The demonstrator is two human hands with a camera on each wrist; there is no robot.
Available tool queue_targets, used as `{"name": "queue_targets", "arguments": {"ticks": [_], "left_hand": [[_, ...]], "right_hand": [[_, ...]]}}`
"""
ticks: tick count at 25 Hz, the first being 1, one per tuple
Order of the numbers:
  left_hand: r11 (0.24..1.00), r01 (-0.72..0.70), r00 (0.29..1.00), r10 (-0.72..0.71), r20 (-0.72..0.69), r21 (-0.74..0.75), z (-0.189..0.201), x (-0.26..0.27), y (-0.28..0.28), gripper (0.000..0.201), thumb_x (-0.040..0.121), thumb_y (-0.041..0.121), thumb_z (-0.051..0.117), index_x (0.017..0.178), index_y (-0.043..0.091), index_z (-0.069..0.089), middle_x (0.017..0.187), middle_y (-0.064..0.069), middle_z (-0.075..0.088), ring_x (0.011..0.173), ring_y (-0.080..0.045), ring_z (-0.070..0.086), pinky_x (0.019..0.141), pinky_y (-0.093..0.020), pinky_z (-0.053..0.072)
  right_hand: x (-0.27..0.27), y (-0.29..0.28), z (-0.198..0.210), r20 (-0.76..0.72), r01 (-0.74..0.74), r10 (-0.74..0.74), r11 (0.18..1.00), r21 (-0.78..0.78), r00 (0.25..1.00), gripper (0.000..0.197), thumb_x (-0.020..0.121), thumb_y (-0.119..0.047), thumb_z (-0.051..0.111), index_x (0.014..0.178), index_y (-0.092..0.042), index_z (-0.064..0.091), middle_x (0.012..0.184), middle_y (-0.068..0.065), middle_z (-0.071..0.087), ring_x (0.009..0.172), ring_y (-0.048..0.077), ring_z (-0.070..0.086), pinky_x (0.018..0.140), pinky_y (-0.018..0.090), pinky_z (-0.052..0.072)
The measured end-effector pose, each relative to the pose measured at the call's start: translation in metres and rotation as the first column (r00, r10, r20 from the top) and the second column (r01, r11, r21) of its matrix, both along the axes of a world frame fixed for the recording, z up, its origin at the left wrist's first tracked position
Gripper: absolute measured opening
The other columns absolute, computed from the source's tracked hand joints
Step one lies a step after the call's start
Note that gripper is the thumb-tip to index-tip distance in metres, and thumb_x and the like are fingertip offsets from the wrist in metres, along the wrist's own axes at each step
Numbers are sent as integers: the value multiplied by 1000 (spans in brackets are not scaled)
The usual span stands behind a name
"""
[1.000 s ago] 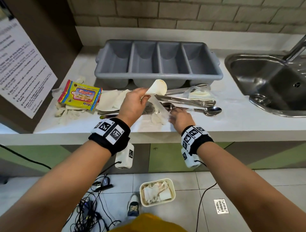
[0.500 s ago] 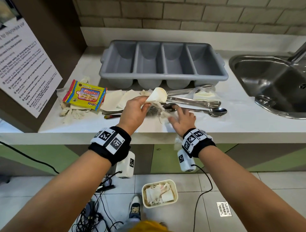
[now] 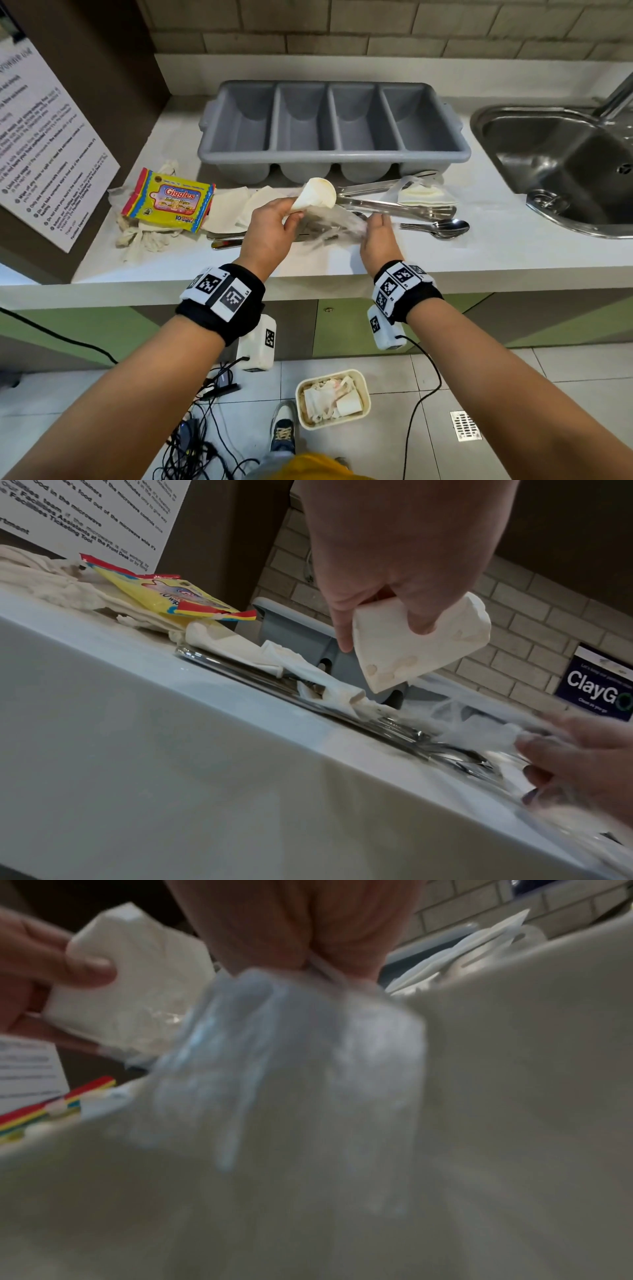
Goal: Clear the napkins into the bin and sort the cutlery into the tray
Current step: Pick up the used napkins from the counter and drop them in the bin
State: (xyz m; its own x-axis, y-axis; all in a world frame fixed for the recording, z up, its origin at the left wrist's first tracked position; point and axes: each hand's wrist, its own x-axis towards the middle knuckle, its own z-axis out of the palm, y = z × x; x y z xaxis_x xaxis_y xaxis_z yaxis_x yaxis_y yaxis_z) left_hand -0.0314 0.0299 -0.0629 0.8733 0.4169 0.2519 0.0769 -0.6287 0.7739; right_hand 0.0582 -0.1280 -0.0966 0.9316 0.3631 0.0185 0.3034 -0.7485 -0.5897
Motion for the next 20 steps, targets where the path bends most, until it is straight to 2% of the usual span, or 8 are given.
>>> {"name": "queue_targets", "arguments": {"ticks": [2, 5, 7, 9, 11, 15, 18, 20], "left_hand": [[1000, -20, 1000, 20, -22, -15, 2, 2, 1, 27, 90, 10, 53, 115, 8, 65, 114, -12, 68, 104, -24, 60, 81, -14, 35], [999, -38, 999, 38, -35, 1, 4, 7, 1, 27, 91, 11, 52, 115, 8, 64, 112, -13, 68, 103, -25, 59, 78, -13, 33], [999, -43, 999, 43, -32, 18, 5, 10, 0, 27, 91, 10, 52, 115, 6, 64, 111, -15, 67, 103, -27, 59, 76, -12, 32], [999, -41, 999, 41, -31, 19, 6, 11, -1, 27, 91, 10, 52, 115, 5, 63, 111, -15, 67, 99, -23, 58, 75, -10, 32], [999, -42, 999, 42, -21, -2, 8, 12, -3, 27, 91, 9, 52, 114, 5, 64, 108, -15, 67, 93, -17, 54, 72, -9, 31], [999, -32, 998, 32, 49, 3, 17, 11, -17, 24, 90, 7, 53, 109, 2, 65, 104, -19, 67, 88, -14, 50, 70, -11, 31], [1000, -25, 995, 25, 100, 1, 26, 11, -35, 23, 89, 8, 54, 108, 2, 66, 103, -19, 68, 89, -16, 53, 72, -12, 33], [1000, -24, 992, 26, 125, -17, 29, 9, -48, 23, 89, 9, 55, 108, 3, 66, 104, -18, 68, 93, -22, 59, 75, -13, 37]], "right_hand": [[4, -4, 13, 38, 44, -48, 995, 93, 998, 28, 88, 10, 37, 115, 8, 42, 126, 24, 42, 108, 34, 50, 88, 23, 32], [9, -11, 33, -3, 158, -163, 955, 252, 987, 26, 89, 8, 36, 114, 6, 43, 105, 22, 54, 95, 29, 54, 72, 26, 38], [13, -16, 41, -5, 189, -200, 920, 344, 980, 34, 86, 13, 36, 116, 0, 46, 108, 20, 57, 93, 22, 52, 79, 21, 38], [15, -21, 48, 63, 173, -209, 917, 359, 976, 44, 82, 17, 35, 115, -3, 54, 117, 20, 55, 103, 25, 52, 88, 13, 32], [18, -26, 54, 105, 182, -229, 923, 339, 968, 43, 81, 18, 32, 111, 2, 58, 120, 23, 51, 111, 30, 51, 89, 9, 29], [20, -46, 60, 127, 242, -300, 907, 346, 945, 26, 87, 11, 36, 107, 11, 53, 119, 27, 50, 110, 35, 50, 92, 22, 32], [15, -70, 64, 141, 248, -339, 863, 441, 930, 18, 89, 7, 39, 104, 8, 49, 113, 26, 50, 99, 34, 53, 92, 29, 47], [12, -85, 71, 124, 236, -351, 813, 533, 928, 18, 89, 6, 40, 104, 5, 48, 112, 23, 52, 91, 26, 56, 80, 12, 51]]}}
